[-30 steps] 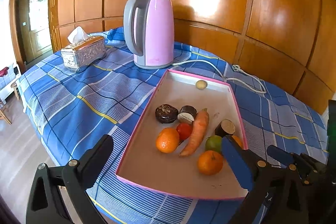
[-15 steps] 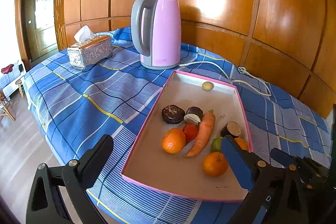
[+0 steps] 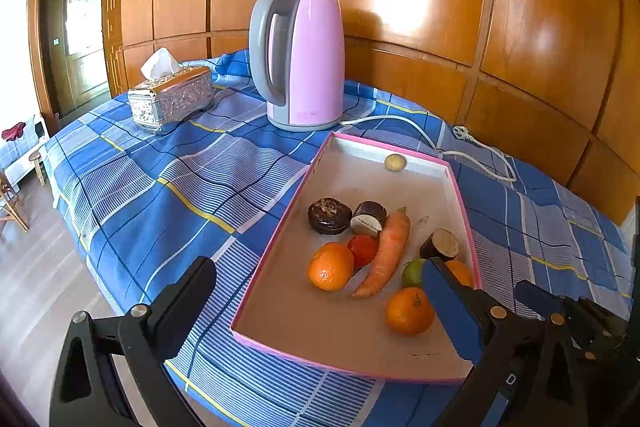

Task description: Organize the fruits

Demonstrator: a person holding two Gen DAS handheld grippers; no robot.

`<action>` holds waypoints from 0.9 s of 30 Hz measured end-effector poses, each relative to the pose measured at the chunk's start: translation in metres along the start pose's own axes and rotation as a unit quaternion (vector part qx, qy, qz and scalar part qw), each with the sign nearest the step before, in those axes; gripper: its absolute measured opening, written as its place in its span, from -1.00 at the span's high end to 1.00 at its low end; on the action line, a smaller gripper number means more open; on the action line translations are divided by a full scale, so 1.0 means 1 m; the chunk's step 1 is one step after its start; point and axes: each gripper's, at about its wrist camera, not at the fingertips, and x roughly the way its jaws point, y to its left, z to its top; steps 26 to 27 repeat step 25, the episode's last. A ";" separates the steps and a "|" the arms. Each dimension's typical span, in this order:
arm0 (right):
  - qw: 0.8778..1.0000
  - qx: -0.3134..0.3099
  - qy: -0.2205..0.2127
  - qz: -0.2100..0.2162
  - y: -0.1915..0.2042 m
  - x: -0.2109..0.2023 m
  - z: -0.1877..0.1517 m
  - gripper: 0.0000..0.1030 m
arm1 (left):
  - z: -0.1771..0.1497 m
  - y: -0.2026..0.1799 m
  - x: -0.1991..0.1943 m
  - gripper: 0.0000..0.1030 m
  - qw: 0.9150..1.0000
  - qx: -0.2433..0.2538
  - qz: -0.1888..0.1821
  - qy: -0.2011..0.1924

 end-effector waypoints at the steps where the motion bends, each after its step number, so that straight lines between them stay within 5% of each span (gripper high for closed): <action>1: 1.000 0.000 0.000 0.000 0.000 0.000 0.000 -0.07 | 0.000 0.000 0.000 -0.99 1.000 0.000 0.000 0.000; 27: 1.000 0.007 0.000 0.000 -0.005 -0.001 -0.001 -0.07 | -0.001 -0.001 0.000 -0.99 1.000 0.006 -0.004 0.001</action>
